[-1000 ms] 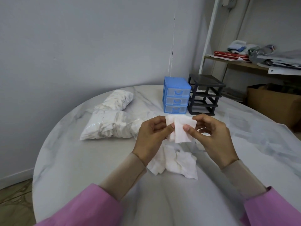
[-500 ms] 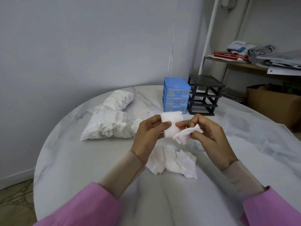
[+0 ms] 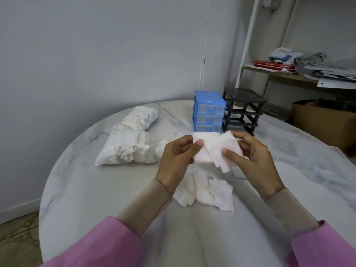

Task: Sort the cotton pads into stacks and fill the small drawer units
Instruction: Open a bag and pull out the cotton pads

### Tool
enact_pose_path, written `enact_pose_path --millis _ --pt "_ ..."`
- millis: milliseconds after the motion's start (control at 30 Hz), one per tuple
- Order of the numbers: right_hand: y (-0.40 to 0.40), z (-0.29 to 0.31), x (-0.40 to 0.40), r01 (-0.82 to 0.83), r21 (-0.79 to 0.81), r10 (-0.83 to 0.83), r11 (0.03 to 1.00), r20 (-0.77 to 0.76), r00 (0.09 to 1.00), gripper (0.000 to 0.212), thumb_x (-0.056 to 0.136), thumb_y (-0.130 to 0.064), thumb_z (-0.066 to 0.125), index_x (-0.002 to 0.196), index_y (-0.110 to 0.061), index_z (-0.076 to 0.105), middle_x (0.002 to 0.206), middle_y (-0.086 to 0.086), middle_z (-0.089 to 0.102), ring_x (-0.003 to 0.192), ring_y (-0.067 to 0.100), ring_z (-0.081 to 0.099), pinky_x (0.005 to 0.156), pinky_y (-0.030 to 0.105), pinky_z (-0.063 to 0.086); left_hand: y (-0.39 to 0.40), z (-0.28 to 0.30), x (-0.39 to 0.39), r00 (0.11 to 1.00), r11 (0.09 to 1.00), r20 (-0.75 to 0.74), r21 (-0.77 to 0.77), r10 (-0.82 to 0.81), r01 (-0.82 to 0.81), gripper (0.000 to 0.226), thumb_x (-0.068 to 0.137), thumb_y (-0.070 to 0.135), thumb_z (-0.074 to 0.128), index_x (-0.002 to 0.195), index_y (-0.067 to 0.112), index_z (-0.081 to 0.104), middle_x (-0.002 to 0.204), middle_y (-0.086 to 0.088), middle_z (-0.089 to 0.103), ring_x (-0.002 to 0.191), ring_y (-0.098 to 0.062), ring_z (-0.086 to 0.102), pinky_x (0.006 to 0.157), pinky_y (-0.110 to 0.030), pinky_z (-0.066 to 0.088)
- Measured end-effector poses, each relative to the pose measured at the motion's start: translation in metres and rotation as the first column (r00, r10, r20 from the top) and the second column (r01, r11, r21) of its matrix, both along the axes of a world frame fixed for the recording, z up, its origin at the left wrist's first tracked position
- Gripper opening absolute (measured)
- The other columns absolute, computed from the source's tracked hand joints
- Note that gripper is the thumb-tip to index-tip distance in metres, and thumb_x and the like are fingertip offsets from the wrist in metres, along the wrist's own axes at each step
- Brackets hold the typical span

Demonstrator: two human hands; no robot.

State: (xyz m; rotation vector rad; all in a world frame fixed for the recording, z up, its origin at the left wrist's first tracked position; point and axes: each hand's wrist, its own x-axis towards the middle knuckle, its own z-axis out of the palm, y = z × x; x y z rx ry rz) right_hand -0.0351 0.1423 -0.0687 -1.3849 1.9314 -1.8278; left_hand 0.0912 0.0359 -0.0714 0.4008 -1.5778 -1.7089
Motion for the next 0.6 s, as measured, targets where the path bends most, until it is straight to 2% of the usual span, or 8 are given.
enact_pose_path --millis 67,133,233,300,400,467,533,600 --pt "0.0 0.0 0.0 -0.041 0.054 0.039 0.998 0.042 0.998 0.019 0.08 -0.013 0.069 0.085 -0.031 0.066 0.084 -0.007 0.072 0.083 0.011 0.066 0.078 0.031 0.053 0.0 0.001 0.0 1.0 0.999 0.001 0.027 0.017 -0.017 0.015 0.091 0.013 0.055 0.084 0.002 0.064 0.076 -0.006 0.062 0.074 -0.011 0.059 0.067 -0.022 0.052" --pt "0.0 0.001 0.0 -0.053 0.073 0.049 0.996 0.055 0.997 0.011 0.083 -0.015 0.066 0.083 -0.026 0.069 0.085 -0.003 0.072 0.083 0.019 0.065 0.079 0.038 0.051 0.0 0.002 0.001 0.999 0.998 0.0 0.048 0.038 -0.038 0.017 0.091 0.013 0.055 0.076 0.007 0.062 0.071 -0.001 0.061 0.07 -0.01 0.057 0.066 -0.021 0.049" --pt "0.001 0.001 0.002 -0.075 0.063 0.07 0.995 0.073 0.995 0.008 0.087 -0.013 0.061 0.087 -0.017 0.068 0.09 0.008 0.069 0.086 0.028 0.061 0.079 0.04 0.047 -0.003 0.002 0.002 0.999 0.99 -0.014 0.136 0.049 -0.046 0.023 0.09 0.006 0.053 0.069 0.013 0.058 0.059 0.009 0.06 0.055 -0.003 0.056 0.056 -0.015 0.046" --pt "0.001 0.002 0.003 -0.082 0.059 0.077 0.995 0.076 0.994 0.009 0.088 -0.011 0.06 0.088 -0.017 0.067 0.092 0.01 0.069 0.089 0.031 0.061 0.081 0.042 0.048 -0.007 0.002 0.001 0.999 0.979 -0.007 0.198 0.041 -0.039 0.021 0.088 0.005 0.053 0.069 0.014 0.056 0.061 0.007 0.061 0.056 -0.005 0.057 0.056 -0.017 0.045" --pt "0.001 0.004 0.004 -0.076 0.003 0.075 0.997 0.118 0.99 0.02 0.089 -0.007 0.057 0.088 -0.025 0.066 0.085 -0.006 0.072 0.083 0.015 0.065 0.079 0.032 0.051 -0.011 0.001 0.0 0.998 0.961 -0.018 0.274 0.056 -0.049 0.013 0.087 0.007 0.054 0.075 0.012 0.055 0.074 -0.002 0.06 0.063 -0.01 0.057 0.061 -0.02 0.046" --pt "0.001 0.006 0.003 -0.078 -0.08 0.095 0.994 0.248 0.964 0.023 0.088 -0.003 0.055 0.091 -0.024 0.064 0.08 -0.016 0.071 0.077 0.005 0.065 0.071 0.022 0.053 -0.012 0.0 0.001 0.996 0.957 -0.045 0.283 0.077 -0.061 0.008 0.088 0.004 0.054 0.082 0.009 0.057 0.078 -0.003 0.063 0.064 -0.009 0.06 0.058 -0.016 0.049" --pt "0.0 0.009 0.003 -0.085 -0.151 0.138 0.985 0.382 0.914 0.021 0.087 -0.001 0.055 0.094 -0.02 0.063 0.077 -0.014 0.072 0.071 0.002 0.066 0.063 0.017 0.054 -0.013 -0.002 0.0 0.993 0.957 -0.082 0.285 0.085 -0.058 0.008 0.088 0.0 0.053 0.091 0.005 0.058 0.082 -0.005 0.065 0.067 -0.008 0.063 0.059 -0.016 0.051" --pt "0.0 0.009 0.005 -0.111 -0.175 0.18 0.978 0.45 0.875 0.02 0.084 0.0 0.057 0.093 -0.018 0.063 0.076 -0.011 0.073 0.069 0.002 0.067 0.06 0.017 0.054 -0.012 -0.003 -0.001 0.993 0.956 -0.098 0.293 0.067 -0.036 0.01 0.088 -0.001 0.054 0.097 0.003 0.056 0.086 -0.007 0.064 0.072 -0.01 0.064 0.064 -0.017 0.054"
